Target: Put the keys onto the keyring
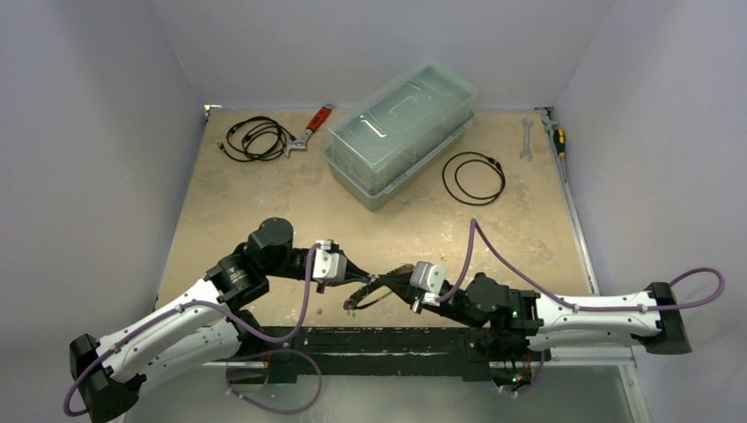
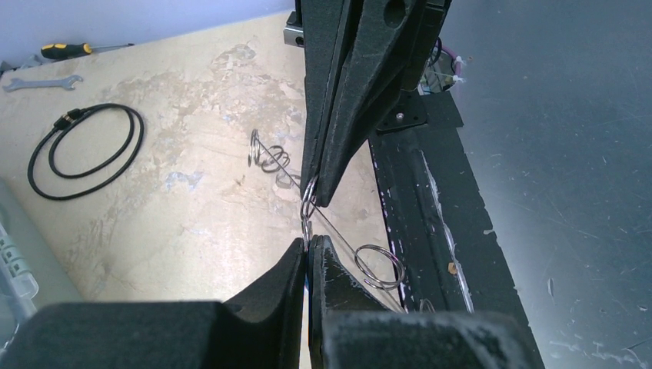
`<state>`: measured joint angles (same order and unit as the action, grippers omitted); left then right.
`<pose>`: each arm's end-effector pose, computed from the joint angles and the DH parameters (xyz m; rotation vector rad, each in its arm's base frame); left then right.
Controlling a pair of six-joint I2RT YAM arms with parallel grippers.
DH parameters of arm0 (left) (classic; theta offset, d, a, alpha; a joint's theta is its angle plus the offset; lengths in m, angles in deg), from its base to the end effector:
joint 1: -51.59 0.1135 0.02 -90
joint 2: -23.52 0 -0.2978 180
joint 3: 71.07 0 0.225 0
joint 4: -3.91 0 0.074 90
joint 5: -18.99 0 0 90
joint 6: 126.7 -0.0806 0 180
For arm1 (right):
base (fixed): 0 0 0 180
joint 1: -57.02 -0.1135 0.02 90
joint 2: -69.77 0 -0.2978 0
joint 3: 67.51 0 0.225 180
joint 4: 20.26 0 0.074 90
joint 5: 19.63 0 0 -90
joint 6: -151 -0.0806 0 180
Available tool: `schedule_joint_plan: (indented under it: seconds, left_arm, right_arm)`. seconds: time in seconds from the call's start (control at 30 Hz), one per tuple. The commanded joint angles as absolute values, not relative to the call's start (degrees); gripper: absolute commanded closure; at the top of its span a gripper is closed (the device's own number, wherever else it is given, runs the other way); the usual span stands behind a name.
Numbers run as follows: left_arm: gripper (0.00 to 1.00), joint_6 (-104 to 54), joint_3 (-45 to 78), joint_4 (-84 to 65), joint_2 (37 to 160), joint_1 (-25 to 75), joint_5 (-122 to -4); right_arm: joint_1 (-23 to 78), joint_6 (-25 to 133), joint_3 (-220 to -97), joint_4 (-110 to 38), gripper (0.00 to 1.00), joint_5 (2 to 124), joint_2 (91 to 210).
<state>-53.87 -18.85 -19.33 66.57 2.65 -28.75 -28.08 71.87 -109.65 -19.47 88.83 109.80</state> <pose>0.0604 -0.1518 0.3202 1.4358 1.2118 -1.0528 0.0397 0.1643 0.3209 -0.9761 1.2367 0.7845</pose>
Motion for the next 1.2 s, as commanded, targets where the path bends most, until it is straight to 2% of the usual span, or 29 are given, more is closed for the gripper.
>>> schedule_joint_plan:
  seconds: [0.0, 0.03, 0.07, 0.2, 0.23, 0.3, 0.5, 0.7, 1.03, 1.17]
  left_arm:
    - [1.00, -54.9, -18.2, -18.3, 66.8, 3.0, -30.2]
    - [0.97, -54.9, -18.2, -18.2, 66.8, 3.1, -30.2]
    - [0.87, -54.8, -18.2, -18.2, 66.6, 3.0, -30.2]
    - [0.40, -55.6, -18.4, -18.6, 64.0, 3.0, -31.8]
    - [0.33, -55.9, -18.4, -18.9, 63.1, 3.1, -33.0]
    - [0.25, -56.2, -18.4, -19.6, 62.2, 3.0, -35.6]
    - [0.18, -53.4, -16.2, -21.5, 64.2, 3.0, -40.7]
    - [0.08, -38.0, -19.1, -13.8, 61.7, 3.1, -44.2]
    - [0.02, -12.6, -22.1, -10.4, 58.6, 3.1, -60.9]
    - [0.01, -10.1, -21.7, -11.5, 59.1, 3.0, -65.2]
  right_arm:
    - [-28.4, 70.9, -109.6, -16.4, 1.00, 88.8, 109.9]
    - [-28.3, 71.0, -109.6, -16.2, 1.00, 89.0, 110.0]
    - [-28.3, 71.1, -109.7, -16.1, 1.00, 89.4, 110.3]
    - [-28.3, 71.2, -110.0, -15.9, 1.00, 91.8, 110.7]
    - [-28.4, 71.1, -110.0, -16.0, 1.00, 92.5, 110.8]
    - [-28.3, 70.5, -110.1, -16.2, 1.00, 93.8, 111.0]
    - [-28.3, 68.9, -111.3, -18.2, 1.00, 96.9, 112.7]
    - [-28.3, 67.9, -112.6, -19.9, 1.00, 100.1, 112.2]
    - [-28.4, 64.8, -116.2, -20.1, 1.00, 108.8, 117.3]
    - [-28.3, 63.5, -119.1, -22.0, 1.00, 112.3, 121.2]
